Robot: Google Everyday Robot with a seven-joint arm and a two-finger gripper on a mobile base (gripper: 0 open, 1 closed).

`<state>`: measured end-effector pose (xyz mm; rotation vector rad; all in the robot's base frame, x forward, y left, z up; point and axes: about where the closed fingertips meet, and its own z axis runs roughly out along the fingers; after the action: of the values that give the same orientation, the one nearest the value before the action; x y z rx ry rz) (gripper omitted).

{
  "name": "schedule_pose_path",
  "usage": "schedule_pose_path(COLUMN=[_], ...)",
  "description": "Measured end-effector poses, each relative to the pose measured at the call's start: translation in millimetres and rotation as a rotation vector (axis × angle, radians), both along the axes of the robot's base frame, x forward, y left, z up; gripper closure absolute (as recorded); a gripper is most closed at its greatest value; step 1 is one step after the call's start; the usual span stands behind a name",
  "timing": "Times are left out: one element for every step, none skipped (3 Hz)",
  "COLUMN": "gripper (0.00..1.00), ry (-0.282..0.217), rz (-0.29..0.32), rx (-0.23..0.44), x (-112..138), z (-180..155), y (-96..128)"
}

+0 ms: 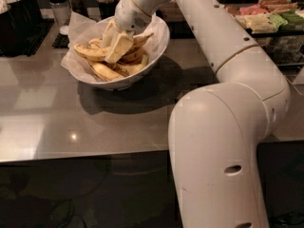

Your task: Pick banana from white bowl

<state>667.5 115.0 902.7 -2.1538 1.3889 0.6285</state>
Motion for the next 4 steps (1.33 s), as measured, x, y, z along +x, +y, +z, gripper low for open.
schedule_pose_path(gripper=[1.0,1.0,1.0,1.0], ry=[0.0,-0.018,-0.032,-0.053], rz=[0.0,-0.067,-0.111,-0.125], rx=[0.0,0.016,0.004,0.066], x=[-0.2,-10.6,-40.9,-73.5], z=[2.8,17.7,36.1,54.0], y=[-0.1,-27.5,-55.4,-74.1])
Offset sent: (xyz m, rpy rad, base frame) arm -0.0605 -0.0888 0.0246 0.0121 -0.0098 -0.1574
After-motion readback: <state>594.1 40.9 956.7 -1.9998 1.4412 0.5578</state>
